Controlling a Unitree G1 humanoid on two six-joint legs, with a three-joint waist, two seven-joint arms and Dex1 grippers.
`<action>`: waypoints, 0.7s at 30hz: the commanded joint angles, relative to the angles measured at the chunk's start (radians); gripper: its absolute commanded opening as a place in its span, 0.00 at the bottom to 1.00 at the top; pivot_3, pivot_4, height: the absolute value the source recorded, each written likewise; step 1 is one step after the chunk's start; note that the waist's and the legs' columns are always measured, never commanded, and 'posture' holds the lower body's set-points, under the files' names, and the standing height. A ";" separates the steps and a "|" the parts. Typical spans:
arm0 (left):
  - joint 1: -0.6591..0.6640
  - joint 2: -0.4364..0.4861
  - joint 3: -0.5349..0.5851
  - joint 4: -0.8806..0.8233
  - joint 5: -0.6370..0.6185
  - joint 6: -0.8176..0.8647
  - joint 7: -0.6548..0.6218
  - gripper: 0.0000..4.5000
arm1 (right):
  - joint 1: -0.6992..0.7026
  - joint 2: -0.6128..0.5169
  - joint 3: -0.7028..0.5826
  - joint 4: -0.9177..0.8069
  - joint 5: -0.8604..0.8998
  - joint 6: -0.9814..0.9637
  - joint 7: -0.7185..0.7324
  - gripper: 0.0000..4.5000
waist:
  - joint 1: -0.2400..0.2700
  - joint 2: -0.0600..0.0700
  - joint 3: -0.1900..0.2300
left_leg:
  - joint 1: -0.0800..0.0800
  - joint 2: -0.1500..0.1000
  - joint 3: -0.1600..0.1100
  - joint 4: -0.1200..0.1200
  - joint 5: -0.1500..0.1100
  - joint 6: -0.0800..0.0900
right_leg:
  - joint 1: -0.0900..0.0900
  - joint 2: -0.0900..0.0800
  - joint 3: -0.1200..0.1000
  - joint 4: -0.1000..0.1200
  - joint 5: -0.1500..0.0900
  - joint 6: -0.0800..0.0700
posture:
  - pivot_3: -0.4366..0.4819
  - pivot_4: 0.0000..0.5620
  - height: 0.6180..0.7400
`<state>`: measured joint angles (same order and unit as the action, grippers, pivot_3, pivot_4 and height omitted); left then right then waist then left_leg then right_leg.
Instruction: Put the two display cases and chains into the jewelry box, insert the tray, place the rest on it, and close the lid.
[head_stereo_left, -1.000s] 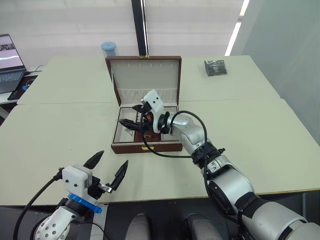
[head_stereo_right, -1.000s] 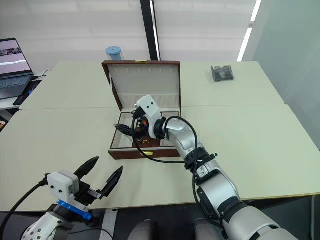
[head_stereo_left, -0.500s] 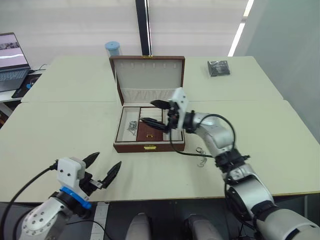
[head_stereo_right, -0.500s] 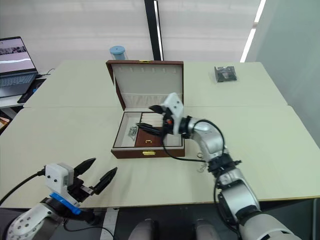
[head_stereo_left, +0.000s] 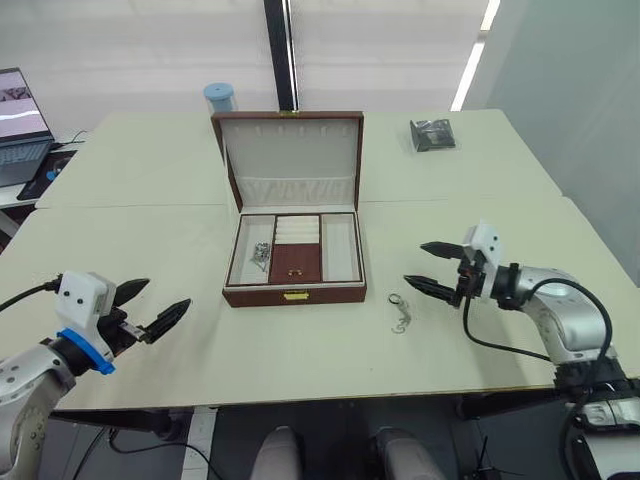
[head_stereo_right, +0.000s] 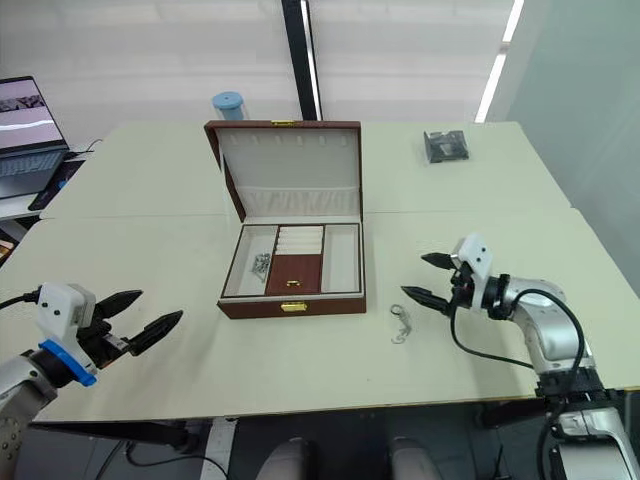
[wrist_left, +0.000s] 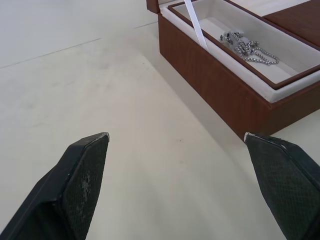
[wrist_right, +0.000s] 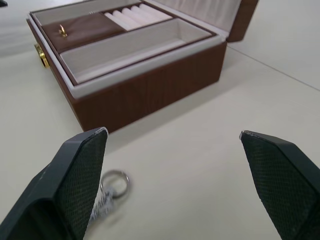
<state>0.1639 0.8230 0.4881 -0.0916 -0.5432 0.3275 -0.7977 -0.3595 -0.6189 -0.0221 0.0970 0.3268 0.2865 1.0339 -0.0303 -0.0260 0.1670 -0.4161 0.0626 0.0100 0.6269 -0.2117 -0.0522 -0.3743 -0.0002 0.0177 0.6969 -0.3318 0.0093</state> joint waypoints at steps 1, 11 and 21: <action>-0.037 0.052 0.040 0.060 0.012 -0.008 -0.047 1.00 | 0.034 -0.042 -0.063 -0.025 0.012 -0.036 0.001 1.00 | -0.002 0.000 0.000 | 0.000 0.000 0.000 0.000 0.000 0.000 | 0.000 0.000 0.000 0.000 0.000 0.000 | 0.48 0.27 1.00; -0.098 0.086 0.042 0.153 0.045 -0.014 -0.100 1.00 | 0.109 -0.106 -0.127 0.043 0.001 -0.090 -0.013 1.00 | 0.001 0.000 0.001 | 0.000 0.000 0.002 0.000 0.000 0.000 | 0.000 0.000 0.001 0.000 0.000 0.000 | 0.48 0.27 1.00; -0.093 0.084 0.056 0.134 0.053 0.002 -0.096 1.00 | 0.102 -0.103 -0.120 0.066 -0.005 -0.106 -0.010 1.00 | 0.000 0.000 0.001 | 0.000 0.000 0.001 0.000 0.000 0.000 | 0.000 0.000 0.001 0.000 0.000 0.000 | 0.48 0.27 1.00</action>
<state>0.0694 0.8868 0.4976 0.0718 -0.4883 0.3295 -0.8931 -0.2472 -0.7073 -0.1223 0.1736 0.3165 0.2006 1.0229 -0.0307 -0.0260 0.1677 -0.4158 0.0625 0.0114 0.6268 -0.2117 -0.0524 -0.3742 -0.0003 0.0187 0.6969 -0.3319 0.0095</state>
